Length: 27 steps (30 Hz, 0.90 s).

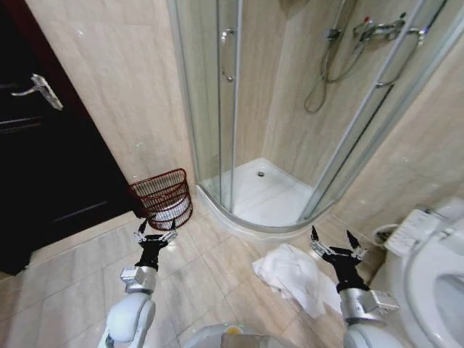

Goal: Discard the used towel into the hamper.

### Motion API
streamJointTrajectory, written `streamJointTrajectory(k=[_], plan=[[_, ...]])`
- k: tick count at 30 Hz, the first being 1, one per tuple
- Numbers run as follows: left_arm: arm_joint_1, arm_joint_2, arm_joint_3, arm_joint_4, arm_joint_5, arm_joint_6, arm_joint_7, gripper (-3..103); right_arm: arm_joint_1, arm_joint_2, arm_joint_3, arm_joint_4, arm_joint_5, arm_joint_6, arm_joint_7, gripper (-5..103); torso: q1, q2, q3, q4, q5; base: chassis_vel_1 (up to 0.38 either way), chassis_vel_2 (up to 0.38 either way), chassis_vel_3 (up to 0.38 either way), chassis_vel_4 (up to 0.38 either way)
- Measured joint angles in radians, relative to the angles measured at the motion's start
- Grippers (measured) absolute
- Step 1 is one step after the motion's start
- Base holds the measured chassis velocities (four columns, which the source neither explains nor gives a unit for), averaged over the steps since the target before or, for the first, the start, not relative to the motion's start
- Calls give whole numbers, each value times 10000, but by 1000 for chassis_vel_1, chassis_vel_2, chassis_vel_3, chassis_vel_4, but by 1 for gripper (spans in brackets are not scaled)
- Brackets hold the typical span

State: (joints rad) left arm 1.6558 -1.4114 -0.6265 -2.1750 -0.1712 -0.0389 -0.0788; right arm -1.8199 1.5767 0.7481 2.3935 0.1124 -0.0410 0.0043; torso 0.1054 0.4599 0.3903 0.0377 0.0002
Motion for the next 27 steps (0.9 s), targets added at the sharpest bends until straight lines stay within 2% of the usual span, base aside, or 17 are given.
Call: streamJointTrajectory(k=[4,10,27], plan=[[-129,-16,171,42,-26,-36,15,100,40,13,12,-39,-10,124,12,100,37,82,39,7,-2,-24,-64,85,24],[-262,16,412,104,-117,-97,-2,100,77,79,8,-71,-72,183,12,100,122,282,154,4,-3,3,12,-13,-11],[-396,197,625,-176,-16,334,-143,100,100,152,-8,47,-223,221,-19,100,455,1102,643,4,-2,1,3,-4,-2]])
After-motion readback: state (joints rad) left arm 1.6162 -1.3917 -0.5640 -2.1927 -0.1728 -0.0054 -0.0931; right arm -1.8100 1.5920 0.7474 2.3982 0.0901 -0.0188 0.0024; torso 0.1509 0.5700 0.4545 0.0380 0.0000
